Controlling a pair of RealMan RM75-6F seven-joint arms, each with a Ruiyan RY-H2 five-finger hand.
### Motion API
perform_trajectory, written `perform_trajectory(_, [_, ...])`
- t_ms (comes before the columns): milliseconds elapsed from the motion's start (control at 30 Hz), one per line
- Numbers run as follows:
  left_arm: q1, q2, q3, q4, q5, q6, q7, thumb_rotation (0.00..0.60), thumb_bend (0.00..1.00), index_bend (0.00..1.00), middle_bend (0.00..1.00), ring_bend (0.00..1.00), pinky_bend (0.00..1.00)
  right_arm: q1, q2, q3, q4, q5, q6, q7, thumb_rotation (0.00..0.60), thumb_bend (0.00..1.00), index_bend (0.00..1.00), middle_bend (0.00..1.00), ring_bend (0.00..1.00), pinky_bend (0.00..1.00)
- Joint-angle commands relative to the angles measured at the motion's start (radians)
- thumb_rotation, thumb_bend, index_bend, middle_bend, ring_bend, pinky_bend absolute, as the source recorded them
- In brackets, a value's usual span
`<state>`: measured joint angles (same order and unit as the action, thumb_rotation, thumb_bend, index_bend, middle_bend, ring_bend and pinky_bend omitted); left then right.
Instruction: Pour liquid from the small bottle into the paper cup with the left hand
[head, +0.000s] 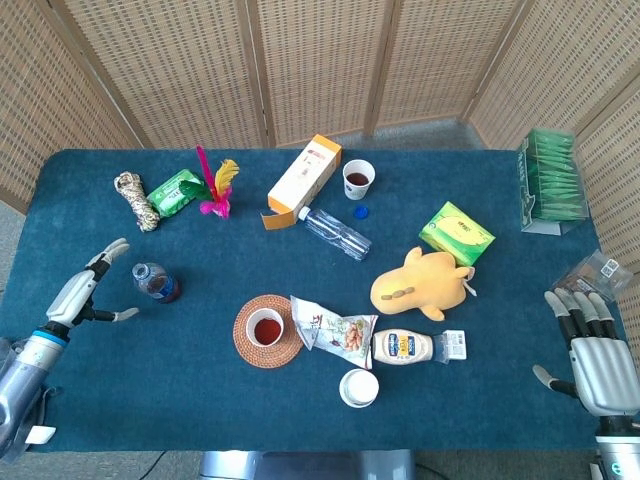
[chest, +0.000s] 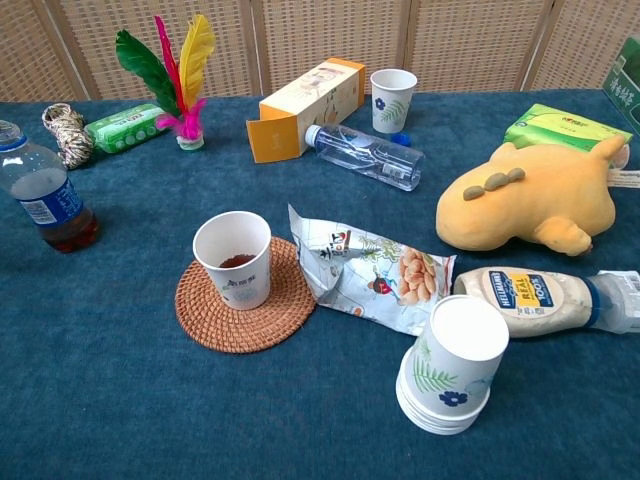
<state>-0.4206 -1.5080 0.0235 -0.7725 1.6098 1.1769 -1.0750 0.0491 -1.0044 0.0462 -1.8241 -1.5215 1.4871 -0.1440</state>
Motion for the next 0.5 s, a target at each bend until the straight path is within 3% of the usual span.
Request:
perform_trajectory(33, [-0.008,-0.012,0.002,0.010,-0.003,-0.007,-0.007,0.600,0.20,0.00,0.00,0.00,0.00,0.001,0.001,-0.001,-0.001,0.001,-0.003,0.001,0.600,0.00,0.00,0.00,0.00,0.00])
perform_trajectory(500, [-0.038,-0.039,0.011,0.015,-0.007,-0.021,-0.022,0.600,0.20,0.00,0.00,0.00,0.00,0.005,0.006,-0.002,-0.002,0.006,-0.013,0.018,0.600,0.00,0.00,0.00,0.00,0.00])
